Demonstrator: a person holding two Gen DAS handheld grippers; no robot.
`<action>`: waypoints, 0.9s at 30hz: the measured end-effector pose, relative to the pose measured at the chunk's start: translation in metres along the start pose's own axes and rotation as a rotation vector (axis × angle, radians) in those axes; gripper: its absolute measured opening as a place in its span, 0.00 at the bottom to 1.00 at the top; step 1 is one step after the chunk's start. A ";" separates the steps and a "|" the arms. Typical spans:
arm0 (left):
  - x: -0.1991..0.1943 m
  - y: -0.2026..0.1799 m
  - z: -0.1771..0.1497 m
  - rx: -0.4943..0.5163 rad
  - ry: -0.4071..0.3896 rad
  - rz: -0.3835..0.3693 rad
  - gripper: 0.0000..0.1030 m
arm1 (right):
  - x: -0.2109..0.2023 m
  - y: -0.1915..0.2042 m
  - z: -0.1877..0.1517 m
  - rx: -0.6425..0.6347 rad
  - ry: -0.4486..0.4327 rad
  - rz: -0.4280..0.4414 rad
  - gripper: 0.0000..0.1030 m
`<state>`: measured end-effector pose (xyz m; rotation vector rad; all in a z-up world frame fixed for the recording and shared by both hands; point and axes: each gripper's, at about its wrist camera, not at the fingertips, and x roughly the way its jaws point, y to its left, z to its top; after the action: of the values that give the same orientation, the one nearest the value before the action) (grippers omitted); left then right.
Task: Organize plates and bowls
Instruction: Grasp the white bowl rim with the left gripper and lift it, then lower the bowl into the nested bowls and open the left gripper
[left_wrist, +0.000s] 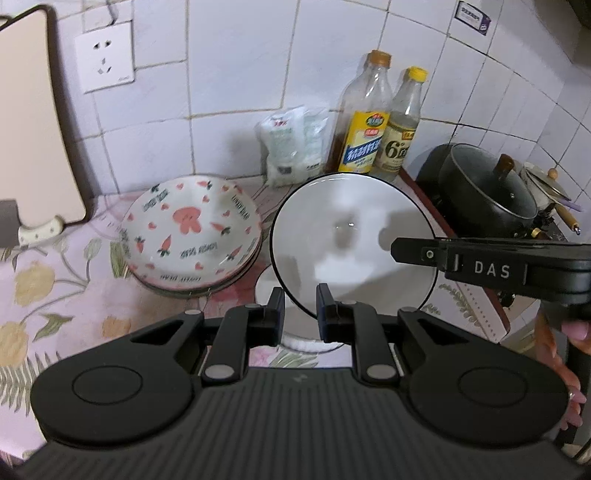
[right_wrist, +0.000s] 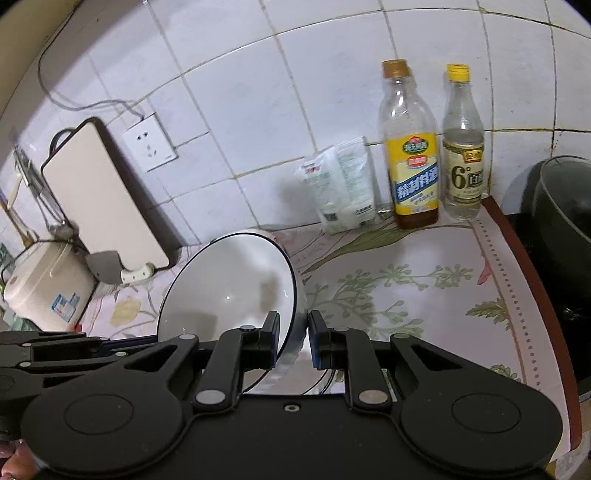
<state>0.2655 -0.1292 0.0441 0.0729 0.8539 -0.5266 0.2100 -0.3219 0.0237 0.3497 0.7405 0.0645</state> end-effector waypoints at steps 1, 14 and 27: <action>0.001 0.002 -0.003 -0.003 0.003 0.004 0.15 | 0.002 0.001 -0.002 -0.003 0.004 0.003 0.20; 0.040 0.017 -0.021 -0.054 0.056 0.015 0.15 | 0.047 -0.004 -0.022 -0.048 0.044 0.007 0.20; 0.062 0.010 -0.022 -0.029 0.076 0.055 0.16 | 0.070 -0.002 -0.031 -0.144 0.039 -0.071 0.20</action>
<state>0.2886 -0.1402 -0.0174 0.0900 0.9315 -0.4617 0.2412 -0.3025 -0.0435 0.1849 0.7817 0.0573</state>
